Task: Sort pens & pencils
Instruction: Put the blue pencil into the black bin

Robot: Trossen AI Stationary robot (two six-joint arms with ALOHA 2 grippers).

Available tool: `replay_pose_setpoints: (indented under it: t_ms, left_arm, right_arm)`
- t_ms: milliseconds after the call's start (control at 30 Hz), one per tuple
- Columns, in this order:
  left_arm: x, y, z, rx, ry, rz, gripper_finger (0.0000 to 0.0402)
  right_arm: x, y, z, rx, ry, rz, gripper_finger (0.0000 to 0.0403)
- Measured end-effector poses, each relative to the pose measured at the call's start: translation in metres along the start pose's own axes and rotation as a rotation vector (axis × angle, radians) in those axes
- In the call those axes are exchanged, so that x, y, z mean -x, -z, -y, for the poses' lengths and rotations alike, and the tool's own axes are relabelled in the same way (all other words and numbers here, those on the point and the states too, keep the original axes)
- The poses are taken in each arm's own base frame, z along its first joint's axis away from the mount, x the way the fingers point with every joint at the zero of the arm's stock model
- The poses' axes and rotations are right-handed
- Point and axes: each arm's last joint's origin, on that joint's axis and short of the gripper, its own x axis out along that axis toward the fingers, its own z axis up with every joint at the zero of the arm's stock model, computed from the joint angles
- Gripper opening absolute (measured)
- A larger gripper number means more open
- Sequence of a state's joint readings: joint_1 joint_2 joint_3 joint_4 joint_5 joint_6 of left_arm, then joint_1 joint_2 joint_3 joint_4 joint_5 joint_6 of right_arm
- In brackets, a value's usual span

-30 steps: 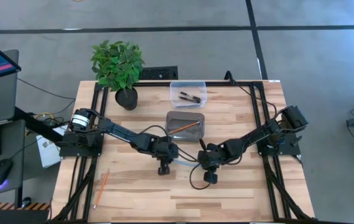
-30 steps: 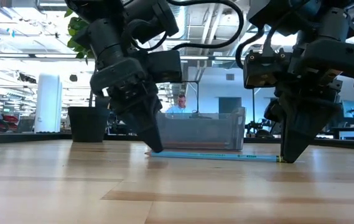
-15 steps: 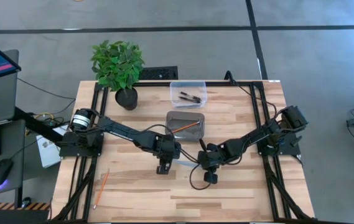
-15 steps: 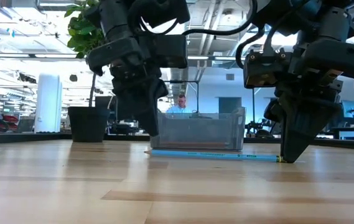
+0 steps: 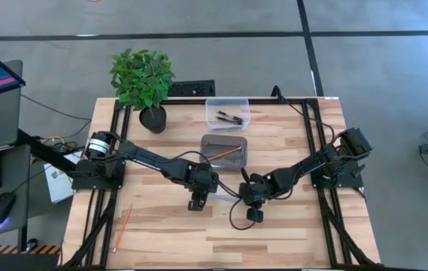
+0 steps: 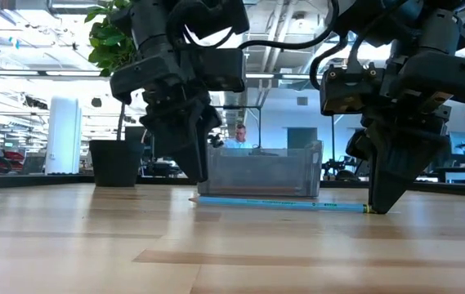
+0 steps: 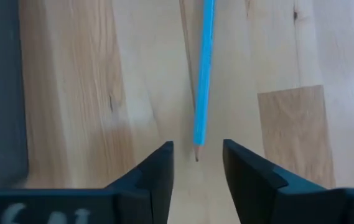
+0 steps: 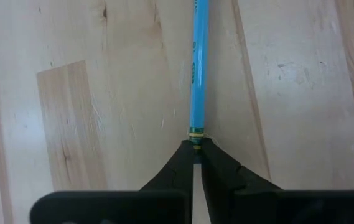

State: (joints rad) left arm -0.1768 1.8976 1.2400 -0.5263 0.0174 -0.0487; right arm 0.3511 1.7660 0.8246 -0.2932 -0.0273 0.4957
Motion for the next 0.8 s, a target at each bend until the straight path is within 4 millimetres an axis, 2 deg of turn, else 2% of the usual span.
replay_pose_setpoints:
  t_ms: [233, 600, 800]
  left_arm:
    - [-0.006, 0.000, -0.001, -0.010, -0.008, -0.007, 0.0132]
    - [-0.036, 0.003, -0.002, 0.001, -0.003, -0.054, 0.0131]
    - [-0.037, 0.003, -0.002, -0.007, -0.007, -0.055, 0.0096]
  right_arm:
    - [0.000, 0.000, 0.000, 0.001, 0.000, 0.004, 0.0040]
    - [0.000, -0.001, 0.000, 0.007, -0.002, 0.007, 0.0040]
    - [0.000, -0.001, 0.000, 0.007, -0.003, 0.007, 0.0040]
